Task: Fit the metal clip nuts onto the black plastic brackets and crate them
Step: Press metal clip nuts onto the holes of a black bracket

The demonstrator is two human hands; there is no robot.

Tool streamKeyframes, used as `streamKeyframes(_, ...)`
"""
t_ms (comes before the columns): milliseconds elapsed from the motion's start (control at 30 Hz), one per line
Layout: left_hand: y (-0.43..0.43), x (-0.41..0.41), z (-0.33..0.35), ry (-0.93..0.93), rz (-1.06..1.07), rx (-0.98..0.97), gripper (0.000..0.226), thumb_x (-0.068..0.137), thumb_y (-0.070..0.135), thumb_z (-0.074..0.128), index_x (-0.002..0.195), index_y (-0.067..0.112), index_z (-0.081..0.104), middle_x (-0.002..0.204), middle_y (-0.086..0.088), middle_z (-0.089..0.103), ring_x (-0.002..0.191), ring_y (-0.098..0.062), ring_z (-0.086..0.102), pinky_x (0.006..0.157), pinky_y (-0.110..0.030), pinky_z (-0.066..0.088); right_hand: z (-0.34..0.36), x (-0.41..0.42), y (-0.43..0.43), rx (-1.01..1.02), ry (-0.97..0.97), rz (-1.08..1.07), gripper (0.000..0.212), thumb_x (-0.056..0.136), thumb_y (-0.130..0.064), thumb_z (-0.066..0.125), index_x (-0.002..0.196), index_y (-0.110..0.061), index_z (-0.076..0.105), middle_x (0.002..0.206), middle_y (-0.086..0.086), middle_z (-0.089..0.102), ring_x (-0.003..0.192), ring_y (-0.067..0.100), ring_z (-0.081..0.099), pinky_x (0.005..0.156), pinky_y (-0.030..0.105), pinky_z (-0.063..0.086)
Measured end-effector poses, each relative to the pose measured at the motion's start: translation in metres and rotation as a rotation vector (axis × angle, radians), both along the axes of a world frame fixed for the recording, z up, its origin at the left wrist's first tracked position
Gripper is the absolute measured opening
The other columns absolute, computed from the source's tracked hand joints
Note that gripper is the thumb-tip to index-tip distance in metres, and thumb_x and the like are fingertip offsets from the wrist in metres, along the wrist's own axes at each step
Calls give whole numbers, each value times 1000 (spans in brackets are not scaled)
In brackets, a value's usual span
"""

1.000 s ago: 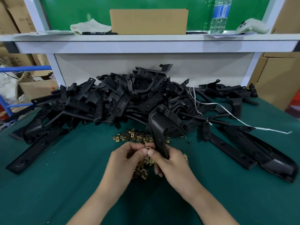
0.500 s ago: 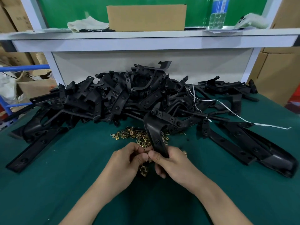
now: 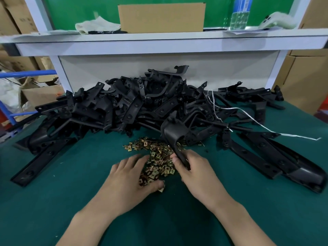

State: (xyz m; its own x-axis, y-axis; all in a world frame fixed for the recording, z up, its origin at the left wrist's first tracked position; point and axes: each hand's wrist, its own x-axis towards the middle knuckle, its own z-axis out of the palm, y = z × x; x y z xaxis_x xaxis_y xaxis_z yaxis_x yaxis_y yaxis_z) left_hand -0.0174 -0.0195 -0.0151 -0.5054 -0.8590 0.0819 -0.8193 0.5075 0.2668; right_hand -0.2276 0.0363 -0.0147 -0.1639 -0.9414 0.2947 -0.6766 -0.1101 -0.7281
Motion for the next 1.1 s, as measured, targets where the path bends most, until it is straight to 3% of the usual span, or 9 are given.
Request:
streamKeyframes(133, -2, -3, -1, -11, 13, -70, 81, 82, 81, 10, 145, 42, 42, 147, 18, 41, 136, -11, 35, 112, -31, 28, -3, 2, 1, -11, 211, -6, 16, 99, -37, 58, 111, -27, 61, 99, -15, 51, 82, 10, 57, 73, 33, 51)
streamKeyframes(233, -9, -2, -4, -10, 16, -143, 55, 96, 65, 26, 135, 39, 54, 130, 16, 50, 119, -11, 46, 101, -28, 35, -3, 2, 0, -6, 229, -46, 23, 99, -37, 58, 119, -26, 61, 103, -16, 50, 83, 11, 58, 75, 37, 52)
streamKeyframes(333, -11, -2, -6, 81, 10, -145, 34, 100, 53, 44, 121, 33, 61, 117, 12, 53, 109, -13, 49, 96, -29, 39, -3, 2, 0, -3, 229, -73, 28, 99, -39, 57, 123, -26, 61, 107, -16, 49, 84, 12, 59, 76, 37, 52)
streamKeyframes(467, -9, -3, -6, 142, -26, -175, 23, 101, 46, 47, 111, 30, 59, 112, 13, 52, 101, -11, 52, 93, -28, 41, -5, 0, 0, 41, 306, -107, 33, 98, -45, 56, 127, -30, 57, 110, -16, 45, 87, 15, 60, 74, 33, 51)
streamKeyframes(633, -2, -8, -2, 386, 11, -195, 7, 99, 36, 56, 101, 31, 61, 104, 22, 59, 97, -6, 53, 88, -29, 43, -5, -1, 1, 26, 359, -163, 33, 92, -58, 55, 120, -40, 55, 102, -20, 49, 88, 10, 61, 61, 25, 35)
streamKeyframes(733, 2, -12, 7, 794, 138, -12, 12, 98, 31, 58, 92, 42, 59, 90, 23, 69, 87, -3, 65, 72, -17, 50, -4, -3, 2, 18, 371, -166, 45, 86, -67, 50, 125, -44, 50, 106, -21, 50, 92, 8, 61, 59, 23, 34)
streamKeyframes(800, 5, -16, 11, 986, 157, 88, 17, 98, 28, 60, 91, 42, 64, 88, 16, 73, 83, -3, 67, 71, -14, 51, -4, -4, 2, 4, 394, -162, 52, 83, -72, 45, 127, -45, 46, 108, -21, 48, 89, 8, 62, 57, 23, 34)
streamKeyframes(967, 6, -23, 12, 1213, 121, 297, 22, 99, 25, 60, 98, 41, 75, 78, 9, 71, 73, -3, 63, 71, -13, 51, -3, -3, 1, 2, 444, -191, 56, 83, -76, 44, 128, -42, 49, 103, -17, 42, 84, 11, 63, 53, 23, 34)
streamKeyframes(1100, 5, -24, 11, 1336, 112, 464, 31, 102, 17, 53, 104, 34, 79, 83, 6, 68, 76, -11, 59, 72, -23, 54, -4, -5, 0, -13, 411, -207, 51, 84, -76, 49, 123, -44, 48, 101, -16, 39, 83, 10, 60, 56, 29, 44)
